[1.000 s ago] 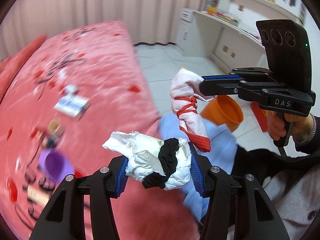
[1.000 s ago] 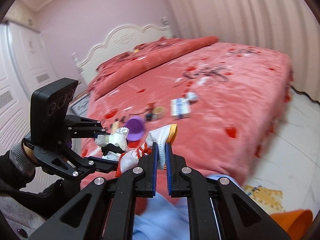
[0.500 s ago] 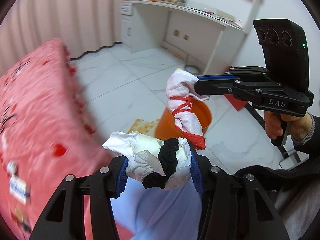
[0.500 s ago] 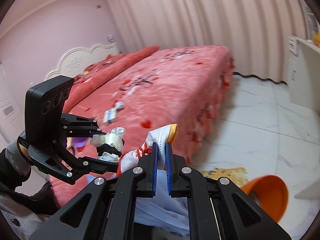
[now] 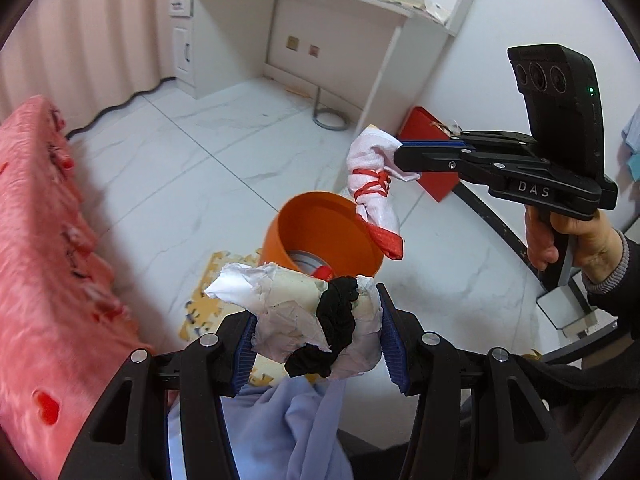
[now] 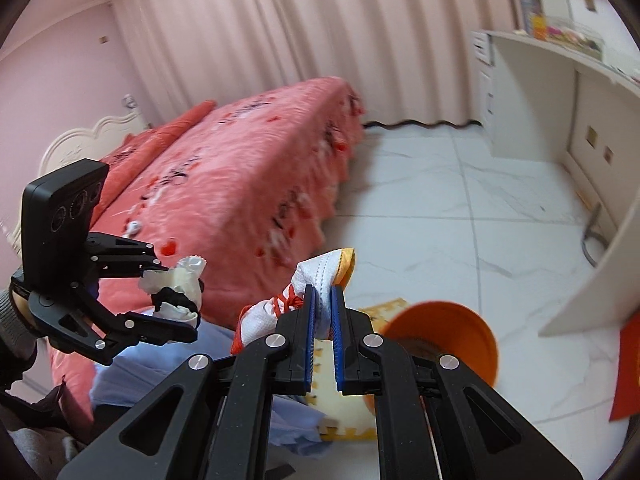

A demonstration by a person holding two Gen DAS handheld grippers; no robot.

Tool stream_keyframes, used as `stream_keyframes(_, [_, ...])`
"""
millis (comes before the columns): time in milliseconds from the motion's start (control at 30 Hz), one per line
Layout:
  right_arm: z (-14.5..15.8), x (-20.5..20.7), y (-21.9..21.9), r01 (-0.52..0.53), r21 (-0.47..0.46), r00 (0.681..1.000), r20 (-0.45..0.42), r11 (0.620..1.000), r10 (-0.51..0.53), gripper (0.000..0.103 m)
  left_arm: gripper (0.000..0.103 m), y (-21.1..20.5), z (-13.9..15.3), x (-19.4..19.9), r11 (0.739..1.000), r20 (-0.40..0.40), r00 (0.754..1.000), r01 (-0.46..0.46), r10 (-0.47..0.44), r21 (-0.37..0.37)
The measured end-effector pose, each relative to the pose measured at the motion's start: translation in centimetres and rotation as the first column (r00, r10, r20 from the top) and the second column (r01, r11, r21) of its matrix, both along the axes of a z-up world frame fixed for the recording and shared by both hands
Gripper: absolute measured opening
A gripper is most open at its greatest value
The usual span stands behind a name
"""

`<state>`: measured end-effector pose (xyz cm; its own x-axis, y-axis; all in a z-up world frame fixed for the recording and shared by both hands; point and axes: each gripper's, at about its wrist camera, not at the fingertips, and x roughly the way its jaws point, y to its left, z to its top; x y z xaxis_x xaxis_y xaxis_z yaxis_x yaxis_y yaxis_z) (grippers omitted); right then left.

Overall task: Collect trash
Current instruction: 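Carry the tissues and toy over the orange bin with both tools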

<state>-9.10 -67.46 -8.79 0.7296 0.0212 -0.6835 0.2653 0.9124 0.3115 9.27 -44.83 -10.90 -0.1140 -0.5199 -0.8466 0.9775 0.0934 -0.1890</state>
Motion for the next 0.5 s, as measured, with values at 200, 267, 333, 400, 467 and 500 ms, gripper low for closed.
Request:
stream_keyframes(200, [-2.1,-1.4,-3.0,0.071,-0.007,0.996,-0.043,0.997,-0.072,0.008,0.054,-3.8,-1.6,-0.9,0.998,-0.042,0.997,0.061,-0.060,0.016])
stream_keyframes(267, [-3.0,-1.7,-3.9,0.093,-0.014,0.994,-0.055,0.996,-0.094,0.008,0.054,-4.9,-2.2,-1.3,0.996,-0.051,0.995,0.084,-0.083,0.024])
stream_keyframes(333, [-3.7,-1.8,-4.5,0.113,-0.013,0.991,-0.067,0.993,-0.114,0.008,0.054,-5.3,-2.5,-1.6,0.995,-0.057,0.994,0.092,-0.090,0.030])
stream_keyframes(400, [-4.4,-1.4,-4.9,0.134,-0.016,0.988,-0.077,0.991,-0.134,0.012,0.054,-5.5,-2.8,-1.6,0.994,-0.075,0.992,0.100,-0.097,0.037])
stream_keyframes(467, [-5.3,-1.1,-5.5,0.148,-0.009,0.985,-0.093,0.989,-0.148,0.014,0.054,-5.5,-3.2,-1.7,0.993,-0.077,0.992,0.107,-0.103,0.046])
stream_keyframes(500, [-5.6,-0.8,-5.6,0.146,0.001,0.985,-0.097,0.989,-0.145,0.015,0.054,-5.7,-3.3,-1.8,0.993,-0.080,0.991,0.109,-0.104,0.052])
